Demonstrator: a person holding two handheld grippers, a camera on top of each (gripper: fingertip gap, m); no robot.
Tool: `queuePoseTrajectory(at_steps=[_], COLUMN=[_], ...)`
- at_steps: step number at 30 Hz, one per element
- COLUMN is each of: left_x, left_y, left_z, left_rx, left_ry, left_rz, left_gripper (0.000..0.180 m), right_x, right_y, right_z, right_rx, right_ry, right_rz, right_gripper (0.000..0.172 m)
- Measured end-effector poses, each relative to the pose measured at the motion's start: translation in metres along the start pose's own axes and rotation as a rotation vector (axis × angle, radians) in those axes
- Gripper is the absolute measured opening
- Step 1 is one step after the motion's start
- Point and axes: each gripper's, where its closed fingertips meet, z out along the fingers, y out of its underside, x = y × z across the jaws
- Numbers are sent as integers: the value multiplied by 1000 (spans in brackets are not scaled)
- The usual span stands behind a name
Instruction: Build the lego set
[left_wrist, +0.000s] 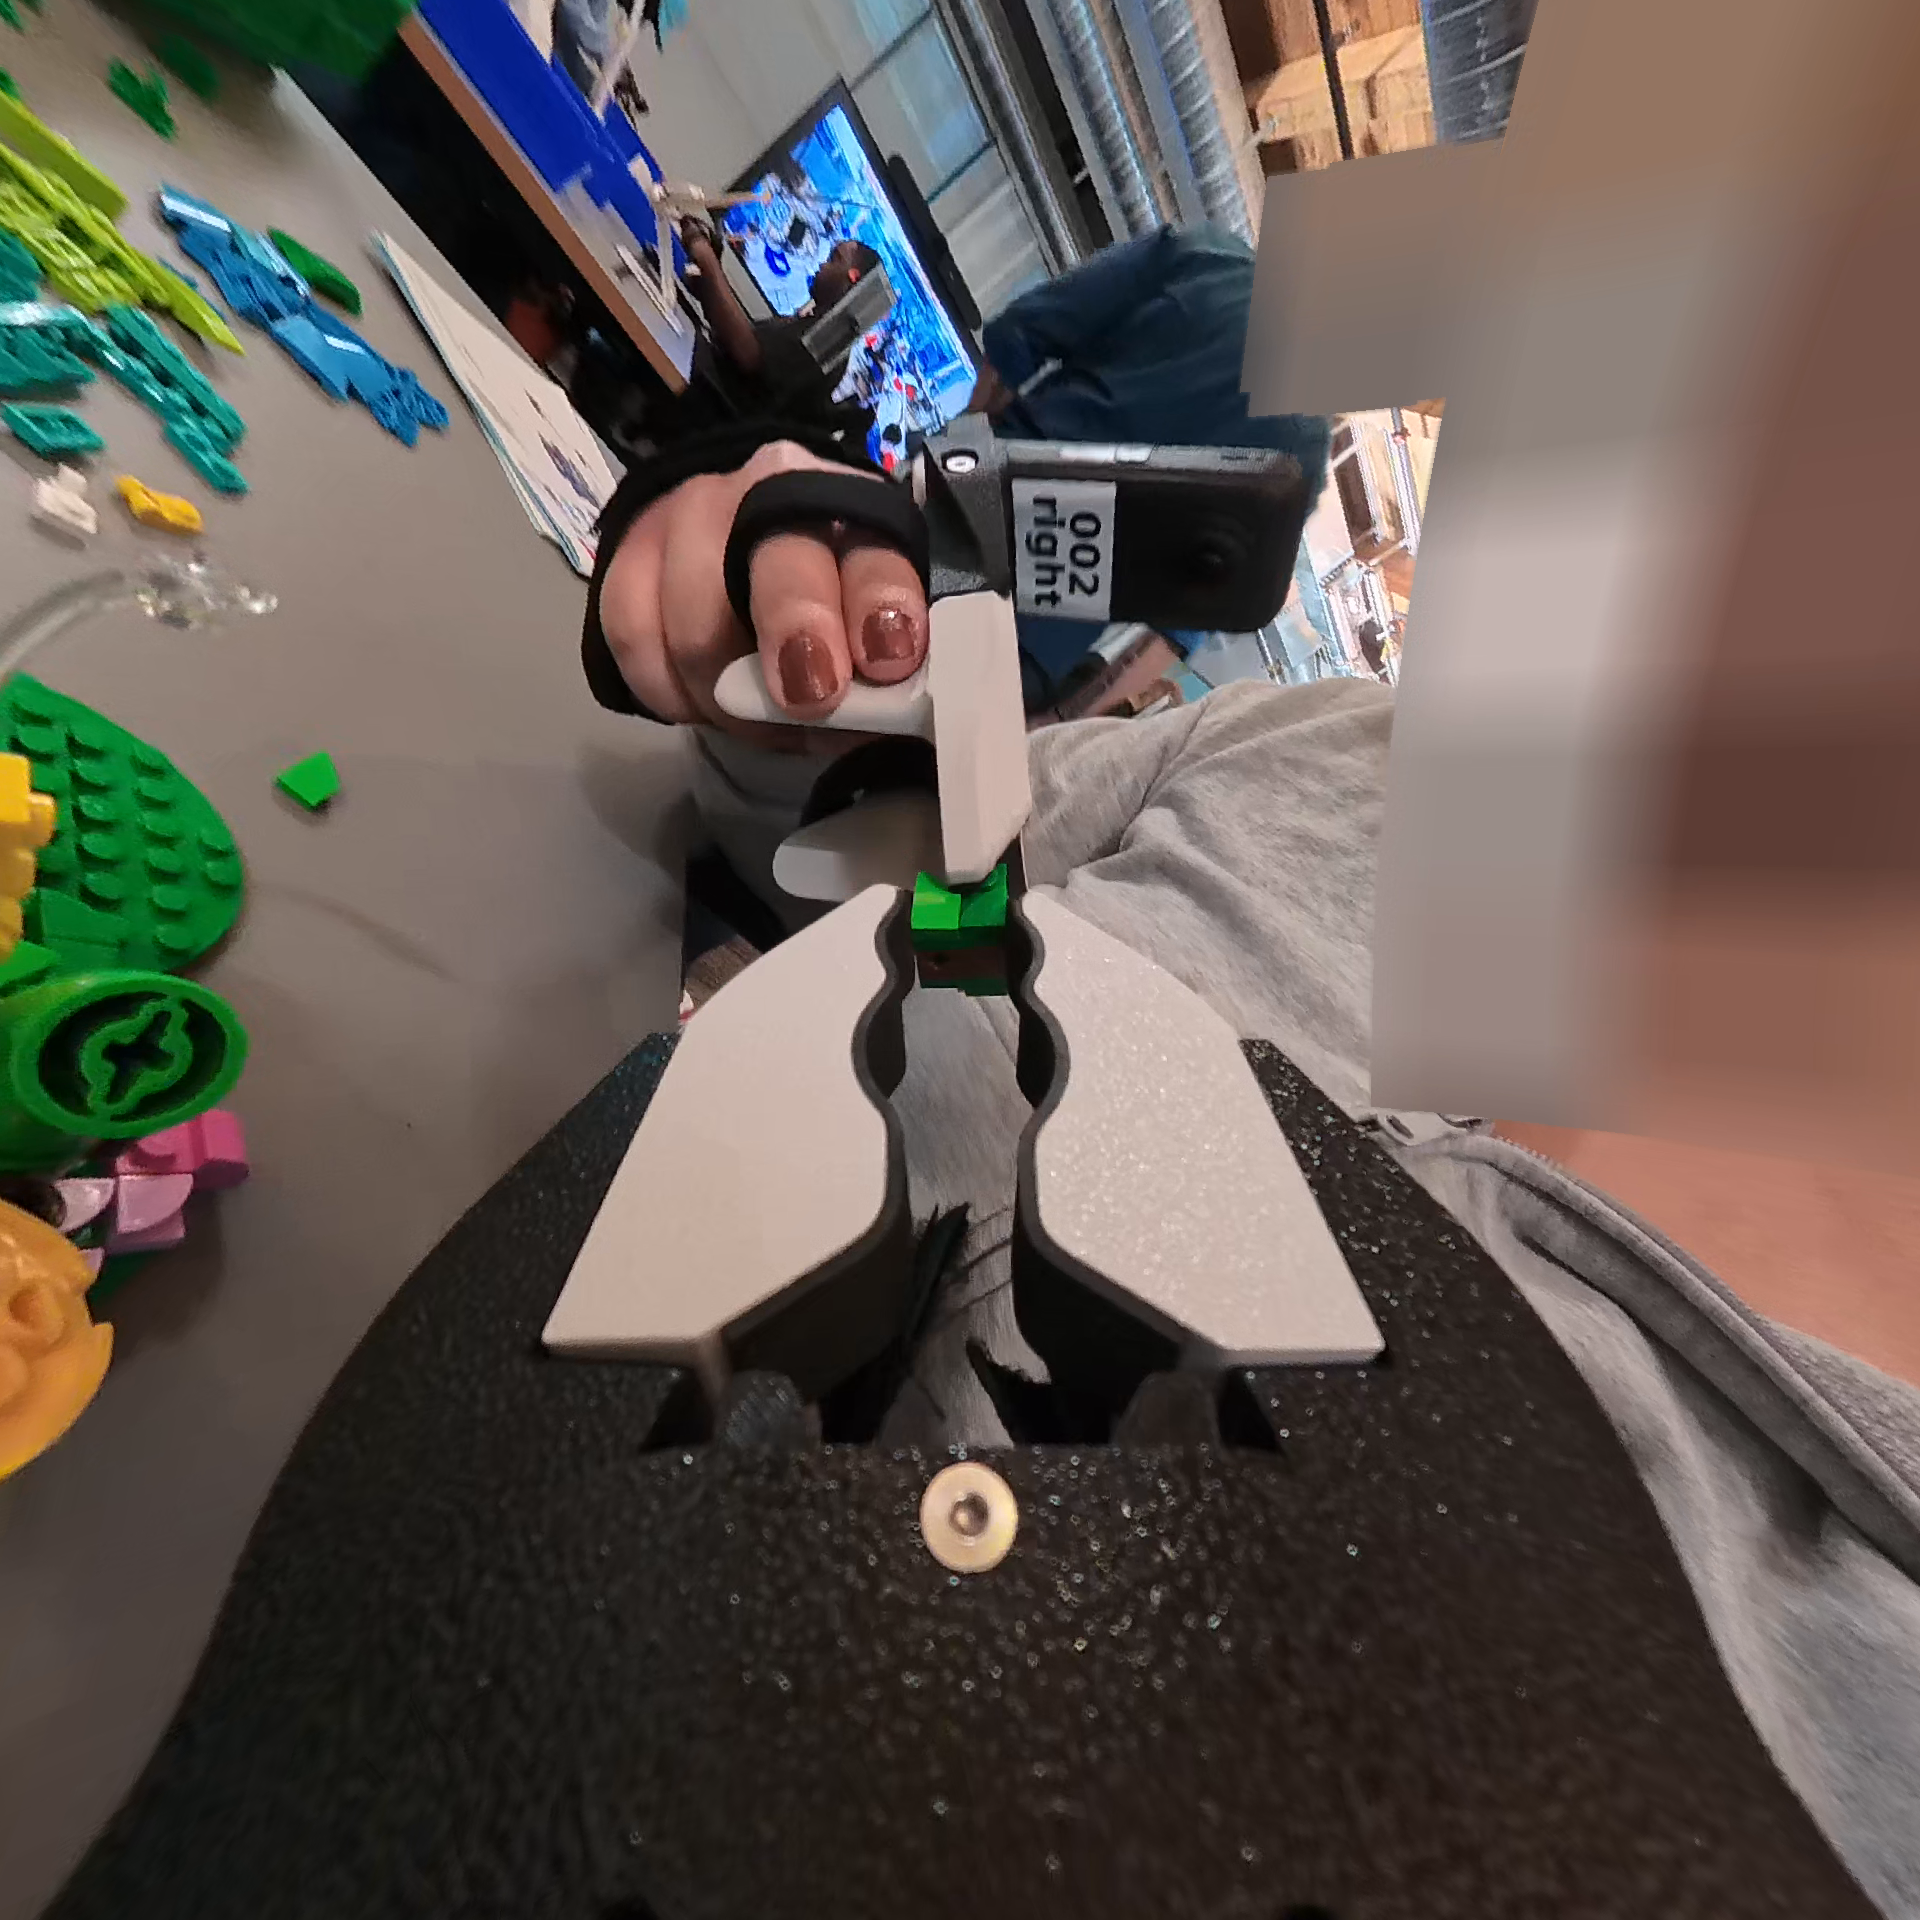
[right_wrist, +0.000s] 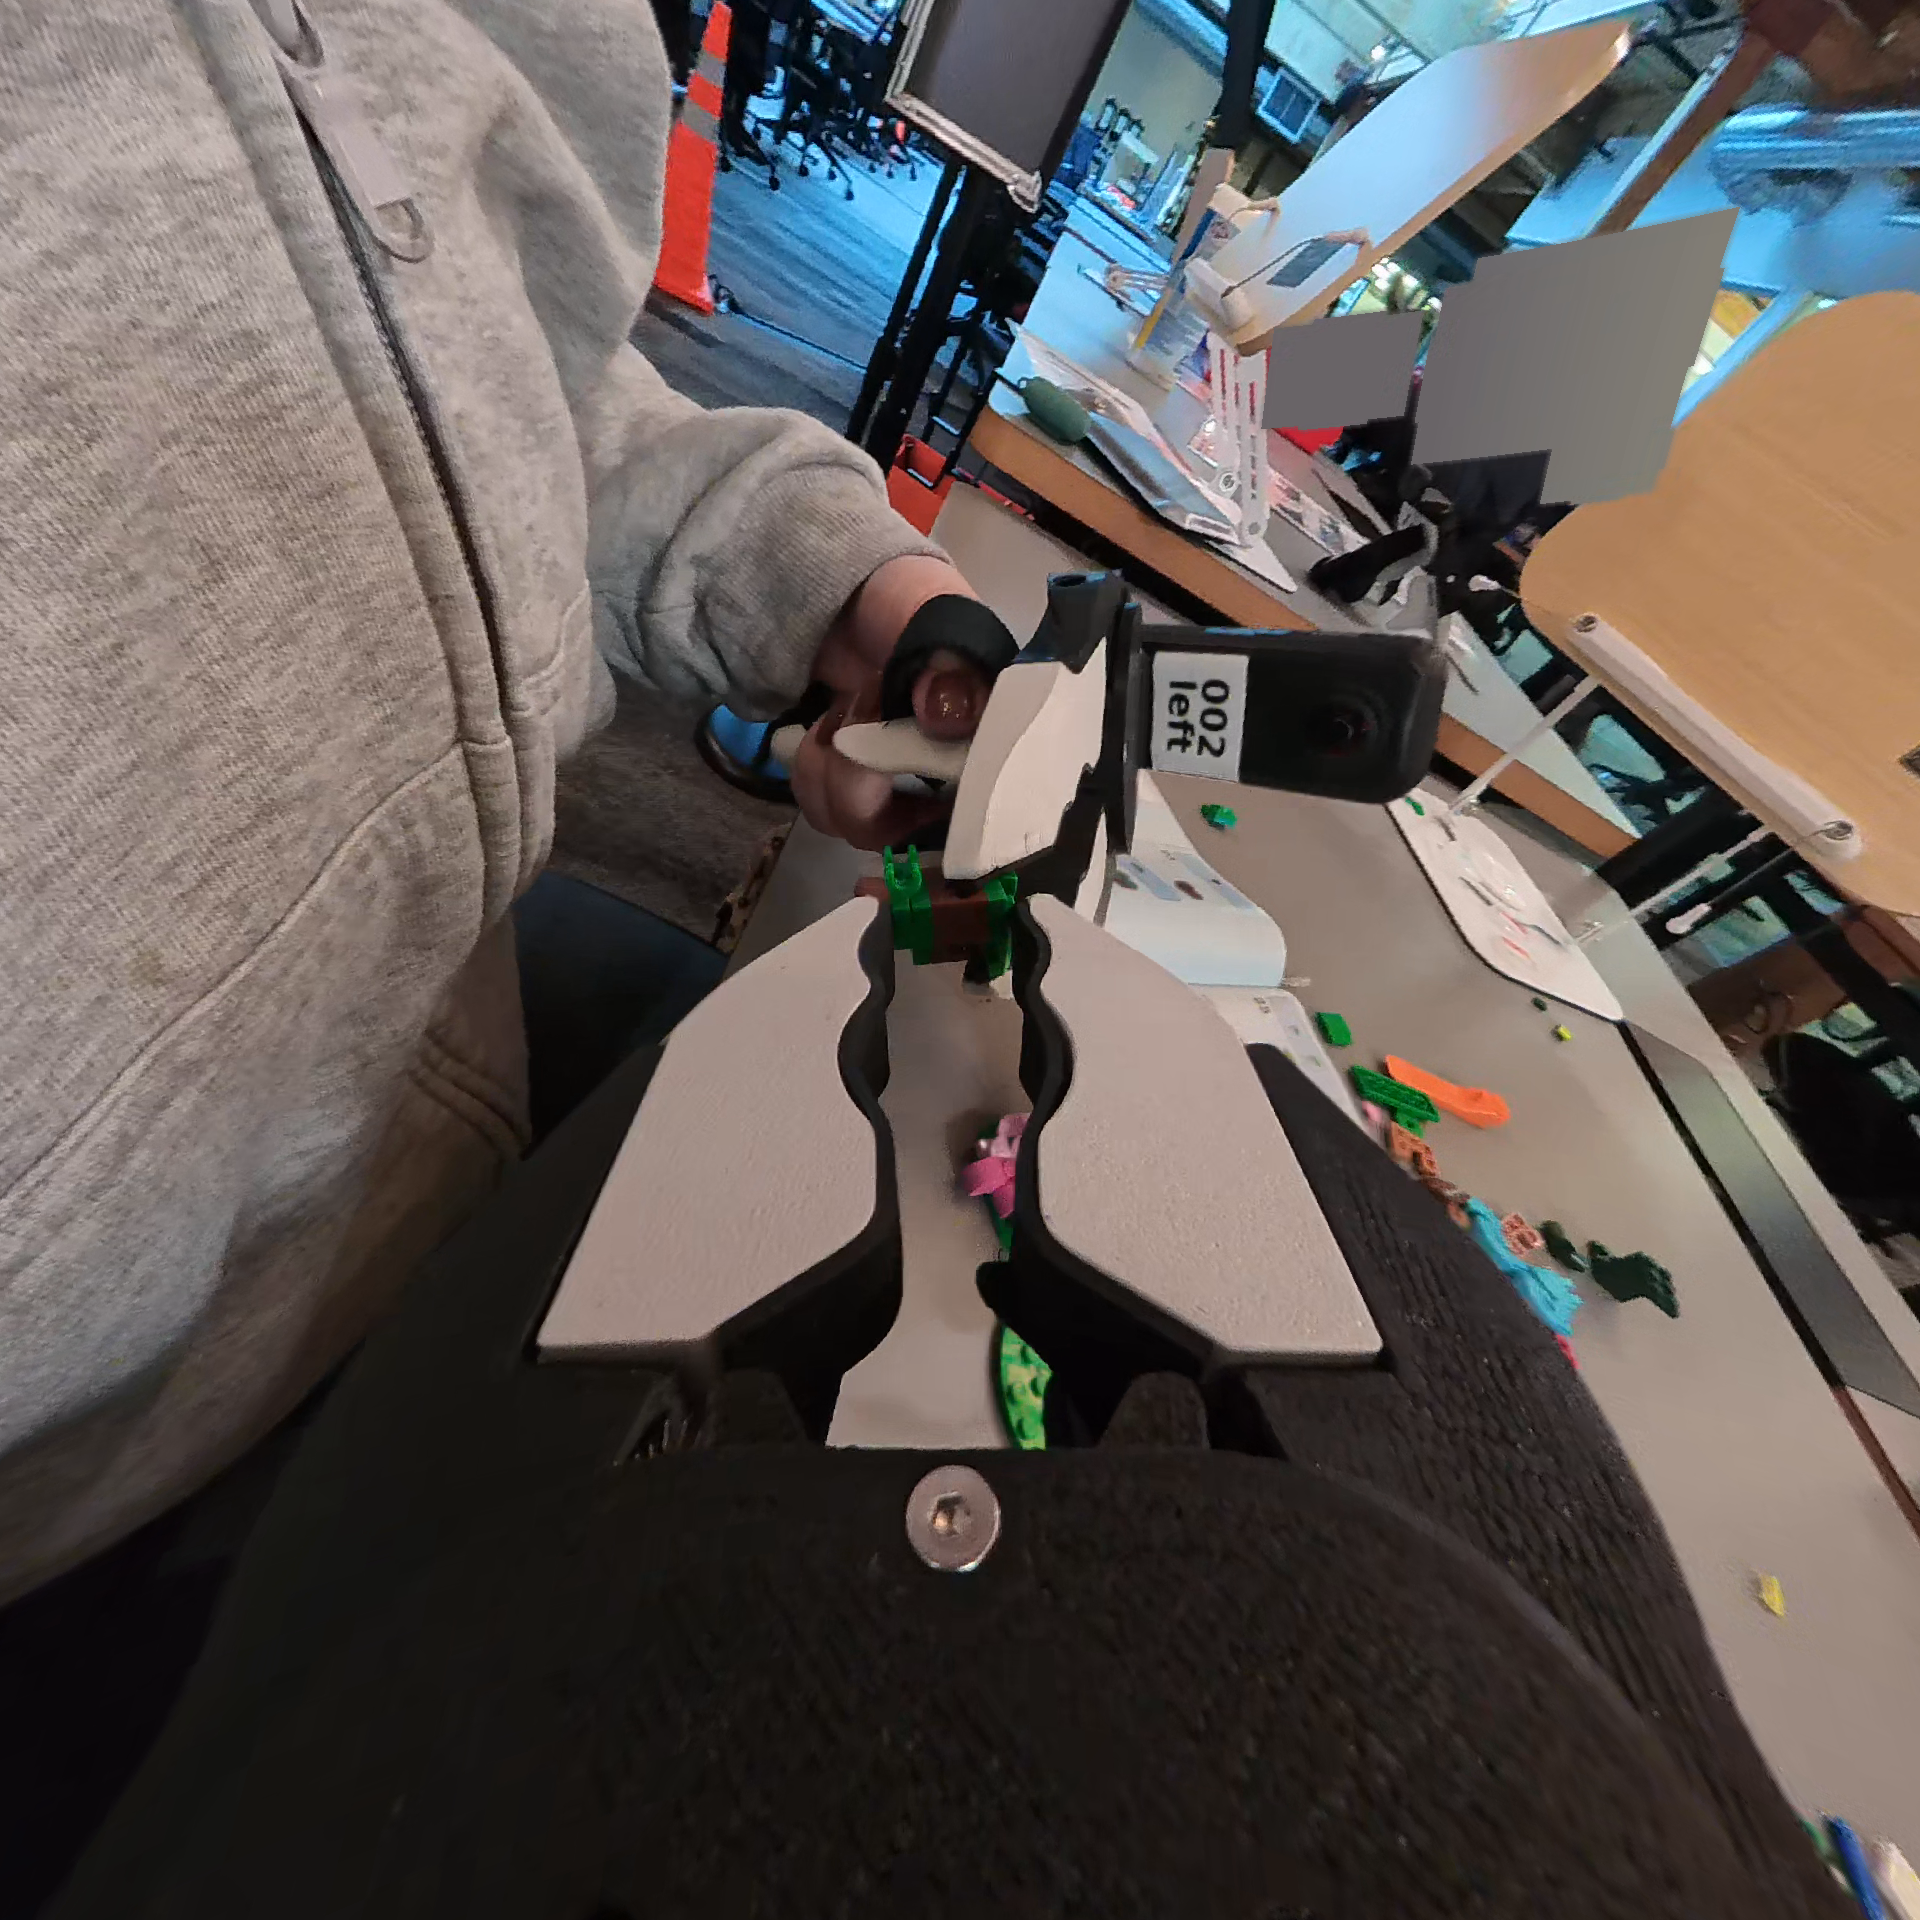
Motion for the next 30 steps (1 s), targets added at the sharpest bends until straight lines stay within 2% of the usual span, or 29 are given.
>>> queuePoseTrajectory(at_steps=[4, 6, 7, 8, 11, 14, 17, 21, 30], left_x=[0, 2, 4, 4, -7, -9, -6, -4, -1], left_y=[2, -2, -3, -4, -9, -19, -22, -22, -19], left_z=[3, 3, 3, 2, -3, -6, -5, -2, -1], left_rx=[-1, 20, 21, 21, 22, 12, -5, -23, -55], left_ry=[11, 0, -7, -43, -312, -527, -617, -626, -657], left_rz=[0, 51, 97, 164, 533, 852, 1036, 1113, 1203], left_gripper=[16, 17, 28, 44, 61, 55, 46, 29, 29], right_x=[-2, 0, 2, 5, 16, 20, 20, 20, 18], right_y=[0, -1, -1, -1, 0, -1, -2, -4, -6], right_z=[-2, -3, -4, -4, -8, -9, -10, -10, -12], right_rx=[4, 26, 34, 43, 83, 110, 126, 136, 151], right_ry=[-39, -29, -21, -9, 39, 49, 51, 55, 39], right_rz=[27, 50, 74, 102, 156, 192, 210, 214, 223], right_gripper=[20, 20, 20, 20, 20, 20, 20, 20, 19])
